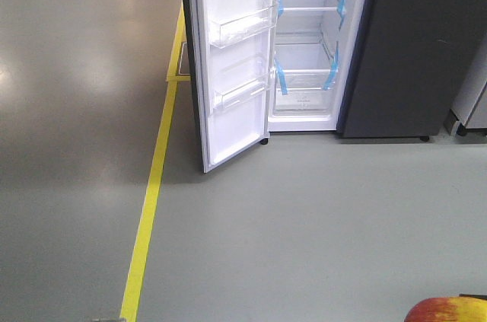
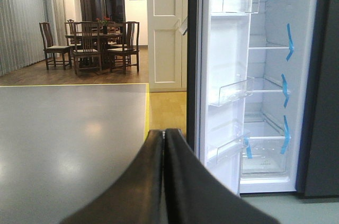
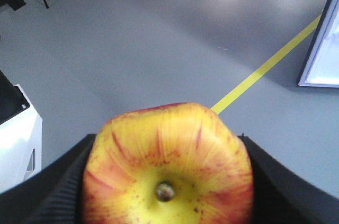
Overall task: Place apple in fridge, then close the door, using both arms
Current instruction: 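Approach the open refrigerator door bins, keeping the apple held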
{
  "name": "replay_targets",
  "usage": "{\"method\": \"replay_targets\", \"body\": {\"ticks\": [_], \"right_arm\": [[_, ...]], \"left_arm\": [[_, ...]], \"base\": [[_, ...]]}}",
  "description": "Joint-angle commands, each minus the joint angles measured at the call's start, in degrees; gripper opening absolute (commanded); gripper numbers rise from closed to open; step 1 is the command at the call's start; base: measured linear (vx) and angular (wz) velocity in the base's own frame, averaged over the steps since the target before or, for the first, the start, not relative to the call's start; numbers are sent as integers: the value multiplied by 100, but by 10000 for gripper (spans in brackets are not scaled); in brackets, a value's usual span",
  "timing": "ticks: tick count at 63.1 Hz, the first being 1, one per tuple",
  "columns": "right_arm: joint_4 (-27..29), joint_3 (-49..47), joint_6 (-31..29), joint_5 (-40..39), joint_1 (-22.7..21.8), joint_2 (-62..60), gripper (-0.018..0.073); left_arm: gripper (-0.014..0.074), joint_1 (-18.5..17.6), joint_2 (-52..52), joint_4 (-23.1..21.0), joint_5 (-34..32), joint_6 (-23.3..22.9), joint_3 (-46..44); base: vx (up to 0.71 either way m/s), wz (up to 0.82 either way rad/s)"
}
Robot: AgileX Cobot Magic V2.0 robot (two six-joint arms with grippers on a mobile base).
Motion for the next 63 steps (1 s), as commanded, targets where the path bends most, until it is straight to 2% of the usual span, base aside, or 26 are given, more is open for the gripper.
{"method": "replay_targets", "body": {"ticks": [1, 63], "right_arm": [[201, -161, -52, -353, 2, 45, 415], [201, -161, -52, -353, 2, 45, 415]], "left_arm": [[-6, 3, -88, -57, -437, -35, 122], [-6, 3, -88, -57, -437, -35, 122]], "base": [[24, 1], [19, 2]]}}
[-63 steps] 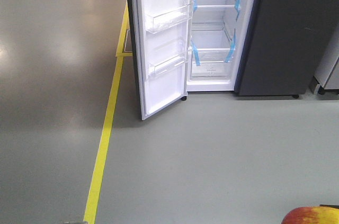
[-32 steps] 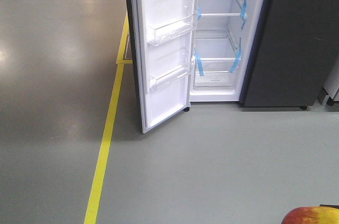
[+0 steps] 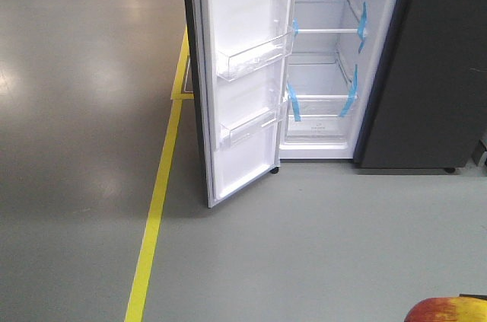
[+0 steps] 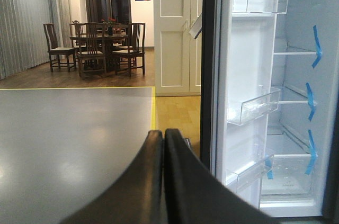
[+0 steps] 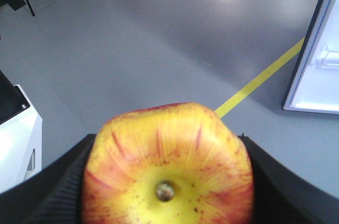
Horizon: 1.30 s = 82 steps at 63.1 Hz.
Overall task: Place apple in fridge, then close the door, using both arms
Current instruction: 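Approach the open refrigerator door bins, keeping the apple held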
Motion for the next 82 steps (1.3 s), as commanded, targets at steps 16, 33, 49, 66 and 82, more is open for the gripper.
{"method": "replay_targets", "body": {"ticks": [16, 33, 49, 66, 82], "right_arm": [[201, -161, -52, -353, 2, 45, 415], [201, -161, -52, -353, 2, 45, 415], [201, -161, -52, -353, 2, 45, 415], [201, -161, -52, -353, 2, 45, 415], [201, -161, -52, -353, 2, 45, 415]], "left_arm": [[-6, 3, -88, -57, -437, -35, 122], [-6, 3, -88, -57, -437, -35, 122], [-6, 3, -88, -57, -437, -35, 122], [-6, 3, -88, -57, -437, -35, 122], [-6, 3, -88, -57, -437, -35, 122]], "base": [[12, 3], [12, 3], [12, 2], [12, -1], [12, -2]]}}
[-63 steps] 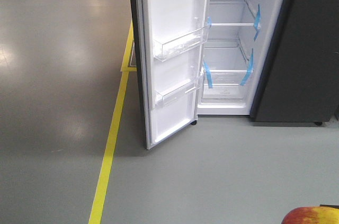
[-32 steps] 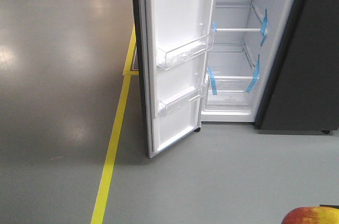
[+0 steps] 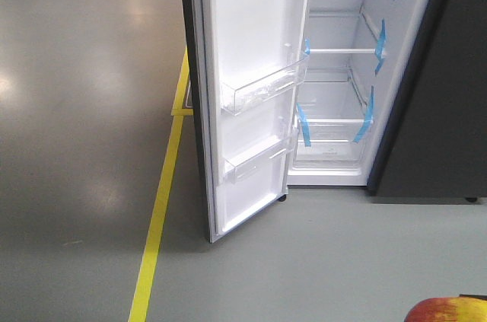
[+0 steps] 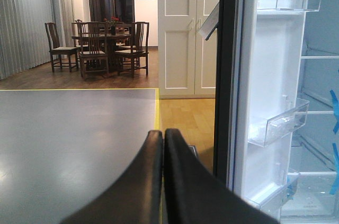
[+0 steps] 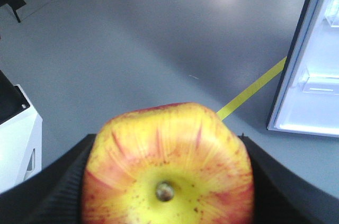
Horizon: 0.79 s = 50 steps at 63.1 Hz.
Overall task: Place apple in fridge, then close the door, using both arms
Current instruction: 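Approach the open refrigerator door bins, keeping the apple held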
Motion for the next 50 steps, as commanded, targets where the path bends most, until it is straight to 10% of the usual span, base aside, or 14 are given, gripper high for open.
{"method": "replay_targets", "body": {"ticks": [1, 50], "right_arm": [[201, -161, -52, -353, 2, 45, 415], [201, -161, -52, -353, 2, 45, 415]], "left_arm": [[-6, 3, -88, -57, -437, -35, 122], [-6, 3, -88, -57, -437, -35, 122]], "base": [[12, -3], [13, -3]]}}
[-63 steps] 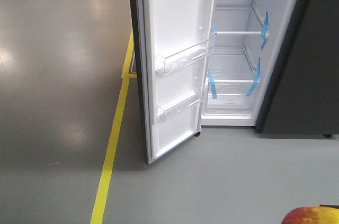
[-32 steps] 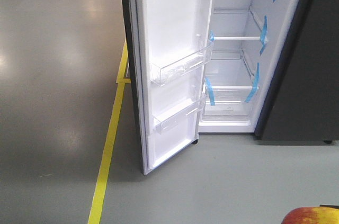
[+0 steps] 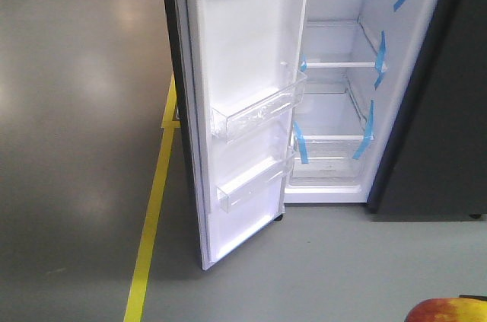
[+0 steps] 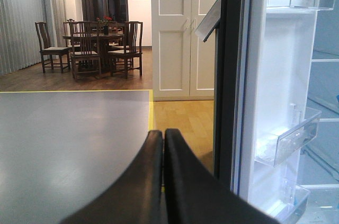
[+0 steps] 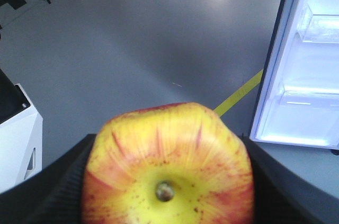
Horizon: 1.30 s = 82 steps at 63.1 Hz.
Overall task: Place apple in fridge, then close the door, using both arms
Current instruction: 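Approach the open refrigerator door bins, keeping the apple held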
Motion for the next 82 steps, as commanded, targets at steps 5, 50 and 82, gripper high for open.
{"method": "replay_targets", "body": {"ticks": [5, 50, 82], "right_arm": [[201, -161, -52, -369, 2, 45, 415], [201, -161, -52, -369, 2, 45, 415], [201, -161, -52, -369, 2, 45, 415]], "left_arm": [[-6, 3, -88, -57, -437, -35, 122], [-6, 3, -88, -57, -437, -35, 122], [-6, 3, -88, -57, -437, -35, 122]], "base": [[13, 0], [12, 2], [11, 2]]}}
